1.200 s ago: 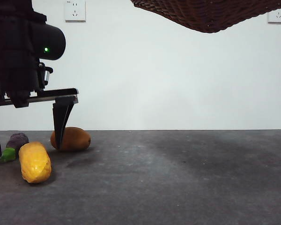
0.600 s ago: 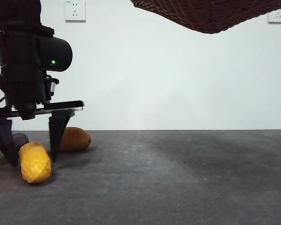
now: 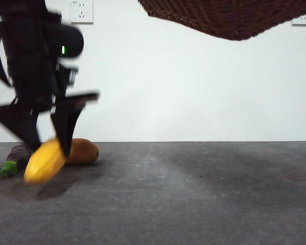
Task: Help me put the vegetables on the table into the basket
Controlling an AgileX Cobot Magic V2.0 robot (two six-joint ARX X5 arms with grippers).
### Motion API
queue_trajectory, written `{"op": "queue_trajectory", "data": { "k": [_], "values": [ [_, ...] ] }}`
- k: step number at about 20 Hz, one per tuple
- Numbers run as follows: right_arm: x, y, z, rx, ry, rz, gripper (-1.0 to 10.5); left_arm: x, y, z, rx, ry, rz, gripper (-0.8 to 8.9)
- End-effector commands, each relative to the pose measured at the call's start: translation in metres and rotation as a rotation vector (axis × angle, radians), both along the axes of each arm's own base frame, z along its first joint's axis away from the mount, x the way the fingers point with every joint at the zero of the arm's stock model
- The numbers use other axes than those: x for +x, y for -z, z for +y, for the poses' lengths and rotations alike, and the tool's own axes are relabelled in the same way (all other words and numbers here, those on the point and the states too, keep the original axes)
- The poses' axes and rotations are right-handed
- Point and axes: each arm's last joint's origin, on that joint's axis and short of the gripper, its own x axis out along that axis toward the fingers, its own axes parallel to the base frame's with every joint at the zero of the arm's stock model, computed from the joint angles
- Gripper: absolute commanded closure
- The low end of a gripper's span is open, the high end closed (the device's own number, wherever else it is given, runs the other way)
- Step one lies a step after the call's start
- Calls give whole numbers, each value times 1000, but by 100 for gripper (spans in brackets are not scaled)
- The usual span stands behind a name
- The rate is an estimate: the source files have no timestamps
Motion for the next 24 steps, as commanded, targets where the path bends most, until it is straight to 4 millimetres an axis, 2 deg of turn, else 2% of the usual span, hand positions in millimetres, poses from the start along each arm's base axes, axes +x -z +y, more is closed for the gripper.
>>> {"op": "queue_trajectory", "data": {
  "k": [1, 5, 7, 9, 10, 12, 14, 15, 16, 20, 24],
  "values": [
    [10, 7, 3, -3, 13, 32, 959, -15, -39, 0, -32, 126, -172, 822],
    [28, 32, 10, 3, 44, 113, 959, -61, -106, 13, -92, 264, -422, 822],
    [35, 49, 13, 18, 61, 145, 959, -85, -127, 23, -104, 293, -496, 822],
    [41, 72, 15, 43, 81, 183, 959, -109, -139, 32, -137, 330, -564, 822],
    [43, 84, 17, 66, 76, 207, 959, -119, -139, 35, -170, 348, -585, 822],
    [46, 107, 19, 100, 80, 250, 959, -134, -125, 40, -235, 354, -571, 822],
    [47, 125, 22, 117, 96, 271, 959, -143, -100, 40, -303, 346, -521, 822],
    [45, 135, 27, 124, 93, 284, 959, -147, -84, 36, -383, 342, -507, 822],
    [44, 143, 32, 123, 85, 297, 959, -149, -78, 31, -469, 344, -518, 822],
    [41, 171, 64, 89, 26, 354, 959, -152, -88, 12, -622, 370, -599, 822],
    [41, 184, 90, 91, -21, 368, 959, -141, -71, -4, -577, 408, -513, 822]
  ]
}}
